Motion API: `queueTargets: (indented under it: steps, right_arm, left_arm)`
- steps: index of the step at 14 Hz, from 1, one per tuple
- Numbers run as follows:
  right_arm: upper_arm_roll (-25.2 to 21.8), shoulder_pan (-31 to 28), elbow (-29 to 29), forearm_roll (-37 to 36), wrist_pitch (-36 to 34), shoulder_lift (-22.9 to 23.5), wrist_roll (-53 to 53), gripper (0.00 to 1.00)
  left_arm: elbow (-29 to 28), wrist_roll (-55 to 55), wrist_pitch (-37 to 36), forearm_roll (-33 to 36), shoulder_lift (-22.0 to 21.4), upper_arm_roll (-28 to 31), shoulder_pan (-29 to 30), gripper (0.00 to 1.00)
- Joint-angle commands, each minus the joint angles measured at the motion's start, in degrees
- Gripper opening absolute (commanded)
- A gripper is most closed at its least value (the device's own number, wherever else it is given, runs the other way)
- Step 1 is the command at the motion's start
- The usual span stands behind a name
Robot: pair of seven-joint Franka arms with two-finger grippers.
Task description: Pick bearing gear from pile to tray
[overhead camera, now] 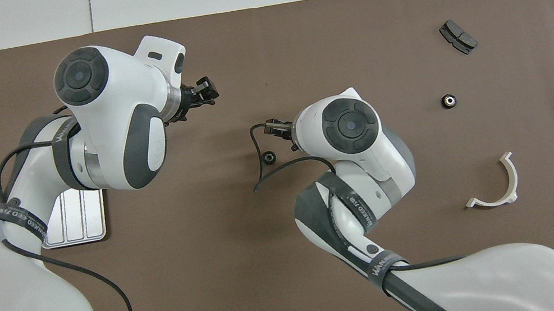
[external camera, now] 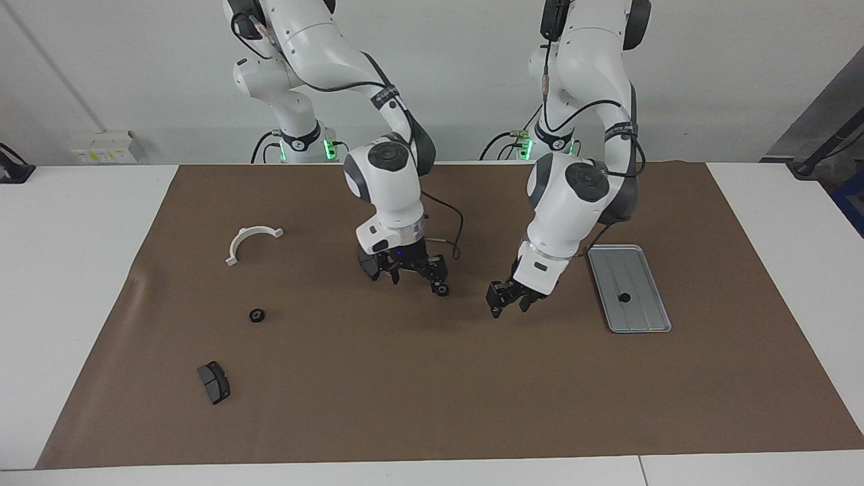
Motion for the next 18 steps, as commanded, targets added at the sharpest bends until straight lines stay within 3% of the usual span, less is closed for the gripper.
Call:
queueTargets:
  steps: [1,8,11,18]
  right_arm:
    - [0.7,-5.4,-0.9,-0.9,-4.1,-3.7,-9.0,1.0]
    - [0.9,-21.3,-1.0,-0.9,-5.4,-3.9,-38.0,1.0]
    - [0.9,-25.1,-2.7,-0.9,-4.9,-2.4,-47.9,1.0]
    - [1.0,-28.2,-3.5,0.2,-0.5,3.2,-54.1,1.0]
  left_arm:
    - [5.5,-1.3,-2.4,-0.6,4.5,1.2,-3.6,0.69]
    - [4.8,-1.0,-3.0,6.1,4.9,0.9,-8.0,0.65]
    - [4.5,-1.3,-4.5,7.6,8.9,1.2,-12.0,0.65]
    - [4.0,-1.6,-5.9,7.2,8.4,1.0,-12.6,0.6]
